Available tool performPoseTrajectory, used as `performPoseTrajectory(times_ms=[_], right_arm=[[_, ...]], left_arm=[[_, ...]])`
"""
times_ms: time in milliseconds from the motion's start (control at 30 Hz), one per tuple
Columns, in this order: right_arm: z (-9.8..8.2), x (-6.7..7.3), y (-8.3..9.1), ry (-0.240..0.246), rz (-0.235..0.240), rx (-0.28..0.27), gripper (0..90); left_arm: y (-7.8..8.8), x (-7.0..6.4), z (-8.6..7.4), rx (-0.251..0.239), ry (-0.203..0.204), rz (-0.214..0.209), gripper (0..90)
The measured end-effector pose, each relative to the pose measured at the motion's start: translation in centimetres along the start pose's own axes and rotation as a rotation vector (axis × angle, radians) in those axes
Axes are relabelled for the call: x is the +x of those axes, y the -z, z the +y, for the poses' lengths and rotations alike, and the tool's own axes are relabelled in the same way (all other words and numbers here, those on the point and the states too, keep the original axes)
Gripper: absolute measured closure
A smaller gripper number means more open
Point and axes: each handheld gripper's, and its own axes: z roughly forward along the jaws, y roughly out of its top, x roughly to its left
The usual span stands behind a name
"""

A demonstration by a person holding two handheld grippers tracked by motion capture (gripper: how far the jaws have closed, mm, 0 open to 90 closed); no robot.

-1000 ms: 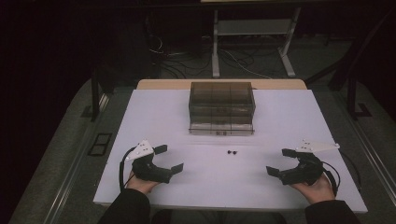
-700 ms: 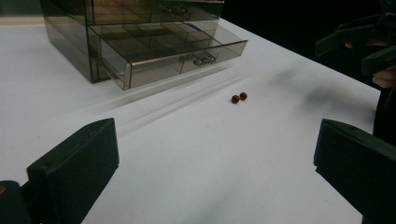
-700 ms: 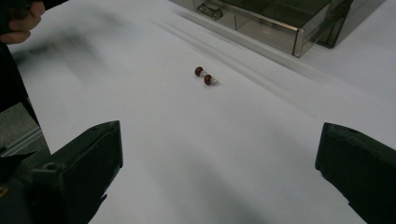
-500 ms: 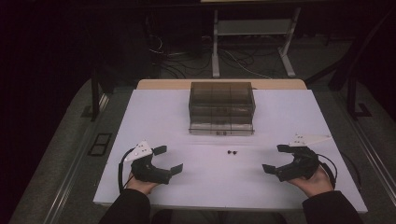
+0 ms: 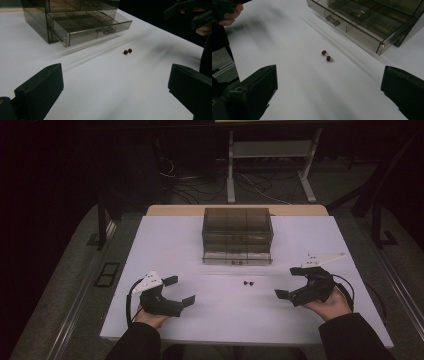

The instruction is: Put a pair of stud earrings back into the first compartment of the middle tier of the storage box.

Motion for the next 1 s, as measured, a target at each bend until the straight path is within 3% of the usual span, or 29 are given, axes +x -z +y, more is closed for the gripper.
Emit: performPoseTrajectory(times_ms=[733, 1000], right_arm=[[2.4, -0.6, -2.9, 0.052, 0.055, 0.055, 0.2], [2.6, -0.8, -4.5, 0.084, 0.100, 0.081, 0.1]], left_arm=[[0.0, 0.0, 0.0, 0.002, 0.000, -0.006, 0.0], [-0.1, 0.0, 0.0, -0.002, 0.003, -0.015, 0.0]])
